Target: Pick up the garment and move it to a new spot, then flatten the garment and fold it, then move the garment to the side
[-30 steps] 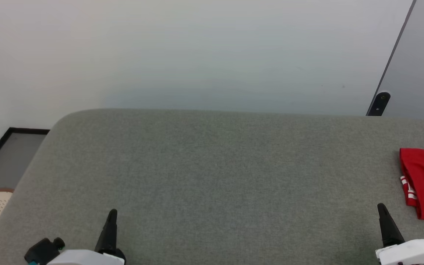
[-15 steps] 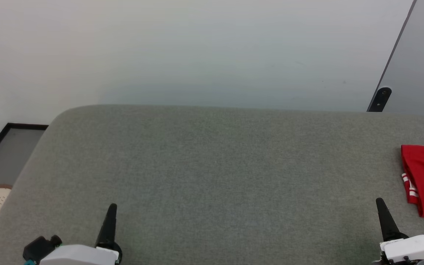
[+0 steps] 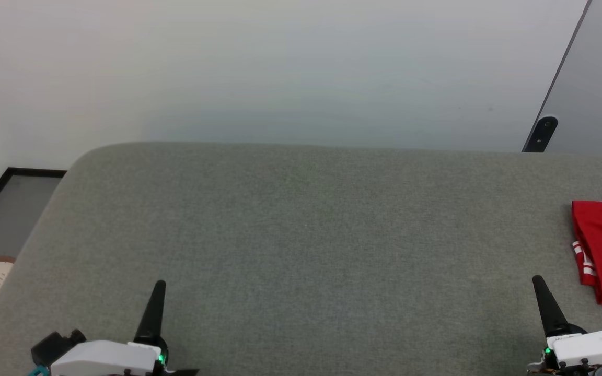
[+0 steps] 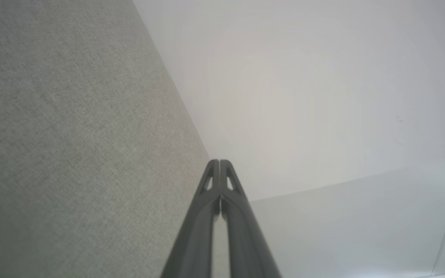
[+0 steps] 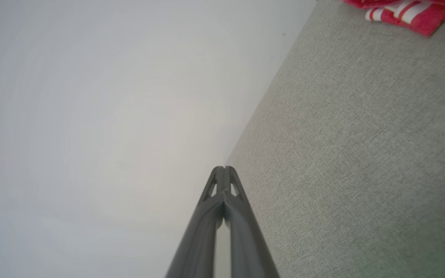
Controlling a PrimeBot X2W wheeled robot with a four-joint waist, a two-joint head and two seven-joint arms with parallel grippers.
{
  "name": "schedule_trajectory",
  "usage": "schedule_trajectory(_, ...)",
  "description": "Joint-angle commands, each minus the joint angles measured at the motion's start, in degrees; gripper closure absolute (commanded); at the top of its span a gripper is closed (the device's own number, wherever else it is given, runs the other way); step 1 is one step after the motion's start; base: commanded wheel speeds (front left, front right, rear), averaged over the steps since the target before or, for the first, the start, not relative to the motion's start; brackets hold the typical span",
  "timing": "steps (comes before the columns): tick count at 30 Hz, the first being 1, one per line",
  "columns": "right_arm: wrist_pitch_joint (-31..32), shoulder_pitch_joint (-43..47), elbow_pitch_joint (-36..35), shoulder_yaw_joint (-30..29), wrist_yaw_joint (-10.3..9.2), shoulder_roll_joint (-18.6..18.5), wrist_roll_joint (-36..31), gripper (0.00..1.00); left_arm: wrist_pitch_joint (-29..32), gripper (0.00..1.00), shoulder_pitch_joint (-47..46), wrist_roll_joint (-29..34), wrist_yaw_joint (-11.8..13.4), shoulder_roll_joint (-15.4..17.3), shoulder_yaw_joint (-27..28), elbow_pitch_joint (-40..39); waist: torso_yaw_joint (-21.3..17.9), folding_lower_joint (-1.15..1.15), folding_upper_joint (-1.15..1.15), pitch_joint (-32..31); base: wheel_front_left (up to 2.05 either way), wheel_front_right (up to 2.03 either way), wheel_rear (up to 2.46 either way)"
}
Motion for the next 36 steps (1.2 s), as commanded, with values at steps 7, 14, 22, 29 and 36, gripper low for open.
schedule_trajectory(7, 1.1, -1.3, -1.0, -0.6, -0.05, 0.4, 4.3, 1.0, 1.0, 1.0, -1.4, -3.9, -0.2, -0.2, 0.5, -0.5, 0.0, 0.0, 0.0, 0.5, 0.0, 0.0, 0.0)
schedule_trajectory(14, 1.9, -1.5, -1.4, -0.8, -0.05, 0.8, 7.5, 1.0, 1.9, 1.0, -1.8, -6.9, -0.2, -0.3, 0.9, -0.6, 0.0, 0.0, 0.0, 1.0, 0.0, 0.0, 0.0)
schedule_trajectory(22, 2.9, -1.6, -1.8, -1.1, -0.06, 1.2, 11.1, 1.0, 2.9, 1.0, -2.2, -10.2, -0.3, -0.6, 1.2, -0.7, 0.0, 0.0, 0.0, 1.6, 0.0, 0.0, 0.0)
schedule_trajectory(29, 3.6, -1.8, -2.1, -1.3, -0.06, 1.5, 14.0, 1.0, 3.6, 1.0, -2.6, -12.9, -0.3, -0.7, 1.5, -0.7, -0.1, 0.0, 0.0, 2.1, 0.0, 0.0, 0.0)
schedule_trajectory(36, 4.4, -1.9, -2.4, -1.5, -0.06, 1.8, 16.7, 1.0, 4.4, 1.0, -2.9, -15.6, -0.3, -0.9, 1.7, -0.8, -0.1, 0.0, 0.0, 2.6, 0.0, 0.0, 0.0)
